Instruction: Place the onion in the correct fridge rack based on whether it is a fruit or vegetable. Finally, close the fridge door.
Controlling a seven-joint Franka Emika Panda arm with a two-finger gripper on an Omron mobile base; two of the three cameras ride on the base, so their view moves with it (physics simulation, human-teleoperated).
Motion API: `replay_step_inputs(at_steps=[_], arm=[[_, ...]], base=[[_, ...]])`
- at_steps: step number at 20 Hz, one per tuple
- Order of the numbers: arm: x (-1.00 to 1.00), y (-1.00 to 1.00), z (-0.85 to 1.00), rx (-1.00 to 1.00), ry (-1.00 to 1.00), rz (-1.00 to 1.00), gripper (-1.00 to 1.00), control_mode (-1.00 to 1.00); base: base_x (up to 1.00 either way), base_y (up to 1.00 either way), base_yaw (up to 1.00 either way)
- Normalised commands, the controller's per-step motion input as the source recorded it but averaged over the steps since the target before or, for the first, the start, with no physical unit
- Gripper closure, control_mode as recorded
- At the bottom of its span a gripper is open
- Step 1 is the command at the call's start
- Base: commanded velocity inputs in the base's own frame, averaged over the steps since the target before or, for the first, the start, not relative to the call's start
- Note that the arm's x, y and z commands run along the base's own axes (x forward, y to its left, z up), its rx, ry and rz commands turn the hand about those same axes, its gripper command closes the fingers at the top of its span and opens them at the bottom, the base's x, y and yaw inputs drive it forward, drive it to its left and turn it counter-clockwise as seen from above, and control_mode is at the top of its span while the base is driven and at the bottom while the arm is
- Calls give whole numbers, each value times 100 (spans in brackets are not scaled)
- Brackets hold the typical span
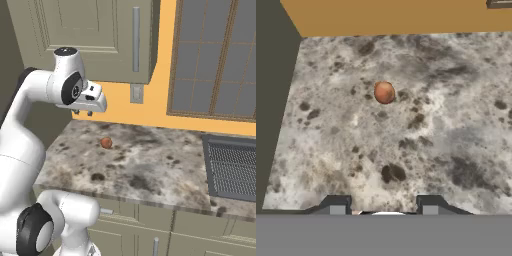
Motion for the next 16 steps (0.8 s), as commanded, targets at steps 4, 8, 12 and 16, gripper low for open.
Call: replay_step_inputs(at_steps=[4, 8, 12, 16], arm=[[-2, 9, -30, 0, 0, 0, -100, -100], [41, 7, -97, 0, 0, 0, -100, -100], [61, 0, -100, 0, 0, 0, -100, -100], [88, 0, -87, 0, 1, 0, -100, -100]], base=[[0, 0, 0], [0, 0, 0], [0, 0, 0], [0, 0, 0]])
